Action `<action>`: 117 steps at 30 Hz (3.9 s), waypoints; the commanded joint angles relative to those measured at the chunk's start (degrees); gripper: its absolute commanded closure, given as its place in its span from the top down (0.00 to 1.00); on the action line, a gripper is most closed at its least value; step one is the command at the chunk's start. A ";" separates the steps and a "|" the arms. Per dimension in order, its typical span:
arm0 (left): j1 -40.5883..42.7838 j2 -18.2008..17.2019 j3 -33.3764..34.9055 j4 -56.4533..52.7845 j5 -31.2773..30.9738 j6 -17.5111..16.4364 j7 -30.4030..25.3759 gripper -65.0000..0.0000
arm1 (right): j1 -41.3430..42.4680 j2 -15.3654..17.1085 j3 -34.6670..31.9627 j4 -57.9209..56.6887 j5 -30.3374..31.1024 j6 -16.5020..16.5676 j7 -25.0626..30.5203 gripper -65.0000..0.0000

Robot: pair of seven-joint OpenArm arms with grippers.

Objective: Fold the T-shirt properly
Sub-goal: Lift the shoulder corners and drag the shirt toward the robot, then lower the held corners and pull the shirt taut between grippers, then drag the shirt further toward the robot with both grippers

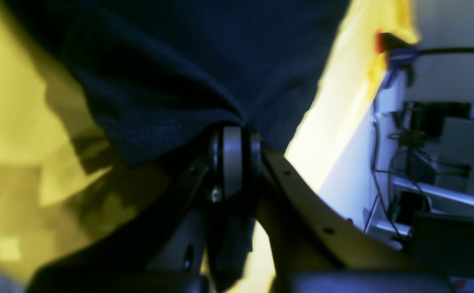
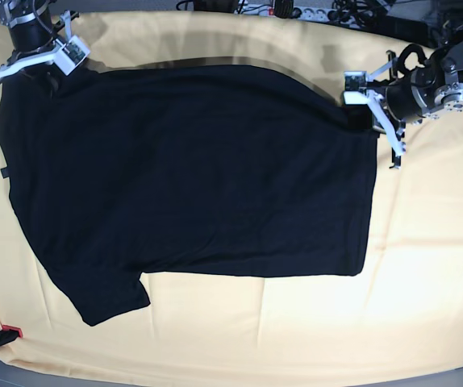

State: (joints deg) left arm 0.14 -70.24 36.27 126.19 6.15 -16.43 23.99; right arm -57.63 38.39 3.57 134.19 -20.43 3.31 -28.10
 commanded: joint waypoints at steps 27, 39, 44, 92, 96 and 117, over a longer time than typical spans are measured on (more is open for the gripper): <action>-5.14 14.10 -0.72 -15.72 6.03 12.41 -2.99 0.00 | 33.40 1.44 0.28 -19.96 22.21 10.60 7.15 0.00; -5.70 12.70 -0.70 -15.21 5.27 2.64 0.61 0.57 | 35.50 1.64 0.28 -18.71 22.60 10.51 -2.19 0.71; -5.55 10.80 -0.70 -12.52 -2.62 -8.02 4.96 0.57 | 34.34 1.90 0.28 -15.47 27.93 18.80 -12.96 0.71; -1.77 9.11 -0.70 -9.42 8.90 11.26 3.28 0.00 | 28.76 2.73 0.28 -24.00 24.35 19.58 -6.19 0.00; -1.77 9.11 -0.70 -8.11 8.90 12.44 3.26 0.00 | 28.74 2.78 0.31 -20.59 20.94 18.69 -8.66 0.00; -1.68 -2.32 -0.70 -2.60 -8.83 -7.37 6.67 0.00 | 17.18 6.27 0.31 -10.10 21.79 15.74 -21.27 0.00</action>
State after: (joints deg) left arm -0.95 -71.18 36.10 123.00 -3.16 -24.23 30.63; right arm -40.23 43.68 3.20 123.26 2.39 19.51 -48.49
